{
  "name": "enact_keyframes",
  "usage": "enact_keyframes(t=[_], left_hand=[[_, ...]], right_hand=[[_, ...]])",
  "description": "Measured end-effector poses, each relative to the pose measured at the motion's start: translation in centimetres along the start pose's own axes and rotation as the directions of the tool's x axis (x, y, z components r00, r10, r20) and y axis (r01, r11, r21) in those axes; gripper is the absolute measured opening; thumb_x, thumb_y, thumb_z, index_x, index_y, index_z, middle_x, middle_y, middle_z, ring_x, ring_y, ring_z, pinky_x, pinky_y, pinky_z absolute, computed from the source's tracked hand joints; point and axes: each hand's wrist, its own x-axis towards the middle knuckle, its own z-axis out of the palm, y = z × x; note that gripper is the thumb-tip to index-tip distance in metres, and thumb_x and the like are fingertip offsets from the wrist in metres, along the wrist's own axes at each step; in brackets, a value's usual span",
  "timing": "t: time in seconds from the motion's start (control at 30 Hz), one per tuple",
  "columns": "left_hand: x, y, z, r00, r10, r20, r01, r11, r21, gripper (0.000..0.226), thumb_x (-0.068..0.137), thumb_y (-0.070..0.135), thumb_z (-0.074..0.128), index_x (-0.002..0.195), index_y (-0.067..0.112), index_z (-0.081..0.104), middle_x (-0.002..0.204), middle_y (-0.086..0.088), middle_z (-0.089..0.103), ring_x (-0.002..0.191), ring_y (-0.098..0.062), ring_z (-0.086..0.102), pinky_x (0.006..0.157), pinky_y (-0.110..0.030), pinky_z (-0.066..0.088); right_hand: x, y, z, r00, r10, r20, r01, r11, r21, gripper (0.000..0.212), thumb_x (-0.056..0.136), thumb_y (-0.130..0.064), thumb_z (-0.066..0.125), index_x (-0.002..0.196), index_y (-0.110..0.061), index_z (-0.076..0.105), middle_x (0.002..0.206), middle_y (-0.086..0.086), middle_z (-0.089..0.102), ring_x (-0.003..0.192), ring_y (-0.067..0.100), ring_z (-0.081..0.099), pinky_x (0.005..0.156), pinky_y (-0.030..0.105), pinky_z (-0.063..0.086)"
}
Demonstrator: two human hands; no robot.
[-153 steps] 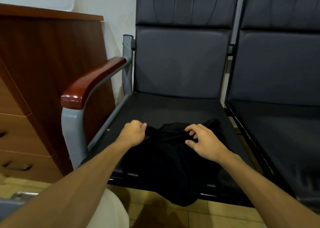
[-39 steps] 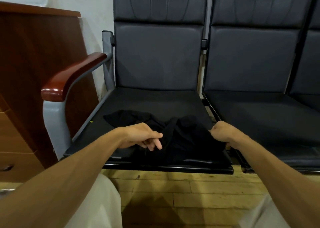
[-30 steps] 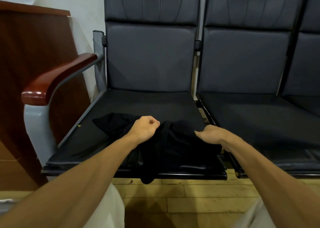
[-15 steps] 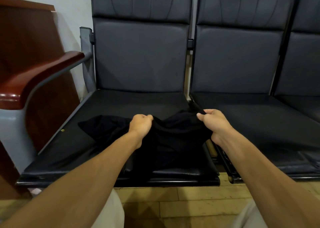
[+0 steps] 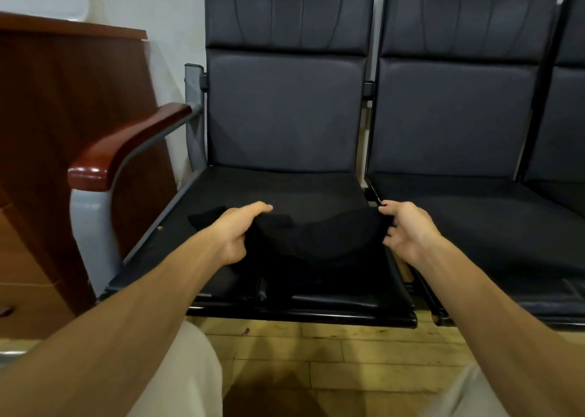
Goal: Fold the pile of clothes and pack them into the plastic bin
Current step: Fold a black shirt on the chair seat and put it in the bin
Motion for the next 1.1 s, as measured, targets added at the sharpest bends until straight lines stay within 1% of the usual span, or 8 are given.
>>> enact_keyframes(t=[0.1, 0.2, 0.33, 0.5, 0.6, 0.73, 0.87, 1.1], left_hand=[[-0.7, -0.4, -1.2, 0.985, -0.067, 0.16, 0.01, 0.943, 0.333, 0.022, 0.09, 0.017, 0.063, 0.106, 0.004, 0.069, 0.101, -0.013, 0.071, 0.087, -0.025, 0.068, 0.067, -0.031, 0.055], [-0.7, -0.8, -2.1, 0.935, -0.23, 0.269, 0.04, 0.823, 0.567, 0.033, 0.093, 0.025, 0.06, 0.116, 0.002, 0.065, 0.11, -0.013, 0.069, 0.094, -0.026, 0.067, 0.075, -0.032, 0.056], [-0.3, -1.3, -2.3, 0.963, -0.232, 0.135, 0.07, 0.702, 0.708, 0.044, 0.097, 0.04, 0.051, 0.11, 0.0, 0.064, 0.106, -0.018, 0.068, 0.089, -0.028, 0.07, 0.077, -0.034, 0.058], [2.2, -1.4, -1.7, 0.983, 0.126, -0.131, 0.006, 0.698, 0.716, 0.042, 0.103, 0.034, 0.039, 0.1, 0.001, 0.064, 0.085, -0.015, 0.069, 0.068, -0.026, 0.068, 0.058, -0.03, 0.054], [4.2, -1.7, -1.6, 0.902, 0.378, -0.209, -0.056, 0.583, 0.811, 0.031, 0.098, 0.026, 0.045, 0.094, 0.003, 0.065, 0.093, -0.015, 0.068, 0.078, -0.029, 0.066, 0.074, -0.039, 0.056], [6.6, -2.5, -1.1, 0.957, 0.28, -0.074, -0.055, 0.428, 0.902, 0.046, 0.091, 0.048, 0.057, 0.122, 0.015, 0.059, 0.128, -0.01, 0.055, 0.112, -0.026, 0.056, 0.097, -0.041, 0.047], [7.7, -3.2, -0.7, 0.968, 0.249, -0.01, -0.061, 0.275, 0.959, 0.04, 0.084, 0.045, 0.069, 0.115, 0.022, 0.063, 0.12, -0.004, 0.061, 0.109, -0.023, 0.059, 0.096, -0.039, 0.048], [7.4, -1.4, 0.2, 0.817, 0.48, -0.32, -0.197, 0.754, 0.627, 0.014, 0.095, 0.034, 0.054, 0.104, 0.022, 0.055, 0.105, -0.003, 0.06, 0.102, -0.025, 0.057, 0.096, -0.04, 0.046]], right_hand=[[-0.3, 0.1, -0.3, 0.998, -0.022, 0.063, 0.042, 0.942, -0.334, 0.034, 0.094, -0.002, 0.054, 0.126, -0.013, 0.057, 0.126, 0.013, 0.058, 0.113, 0.03, 0.058, 0.096, 0.048, 0.05], [-0.5, 0.5, -0.8, 0.996, -0.028, 0.083, 0.078, 0.716, -0.693, 0.016, 0.094, -0.012, 0.058, 0.108, -0.016, 0.062, 0.113, 0.01, 0.062, 0.104, 0.027, 0.06, 0.083, 0.044, 0.055], [-0.8, 1.2, -1.4, 0.995, -0.022, 0.102, 0.099, 0.491, -0.866, 0.019, 0.098, -0.017, 0.049, 0.113, -0.02, 0.061, 0.109, 0.007, 0.06, 0.094, 0.023, 0.06, 0.057, 0.029, 0.047], [-0.1, 1.1, -1.6, 0.986, -0.124, 0.11, 0.158, 0.499, -0.852, 0.026, 0.097, -0.009, 0.046, 0.099, -0.029, 0.062, 0.123, 0.005, 0.056, 0.107, 0.025, 0.058, 0.078, 0.035, 0.053], [0.4, 0.8, -1.4, 0.978, -0.184, 0.099, 0.184, 0.534, -0.825, 0.02, 0.097, -0.011, 0.05, 0.103, -0.024, 0.064, 0.127, 0.004, 0.054, 0.108, 0.019, 0.054, 0.095, 0.036, 0.049], [1.4, 0.9, -1.0, 0.969, -0.225, 0.105, 0.216, 0.551, -0.806, 0.022, 0.1, -0.017, 0.045, 0.107, -0.021, 0.065, 0.126, 0.003, 0.056, 0.114, 0.019, 0.051, 0.102, 0.038, 0.044], [2.7, 1.3, -0.6, 0.968, -0.245, 0.051, 0.197, 0.622, -0.758, 0.026, 0.098, -0.014, 0.044, 0.101, -0.022, 0.069, 0.122, 0.001, 0.059, 0.117, 0.022, 0.053, 0.102, 0.042, 0.045], [3.5, 0.6, -1.1, 0.943, -0.214, -0.256, 0.129, 0.941, -0.312, 0.039, 0.091, 0.002, 0.041, 0.114, -0.02, 0.063, 0.122, 0.007, 0.057, 0.116, 0.026, 0.052, 0.103, 0.045, 0.045]])
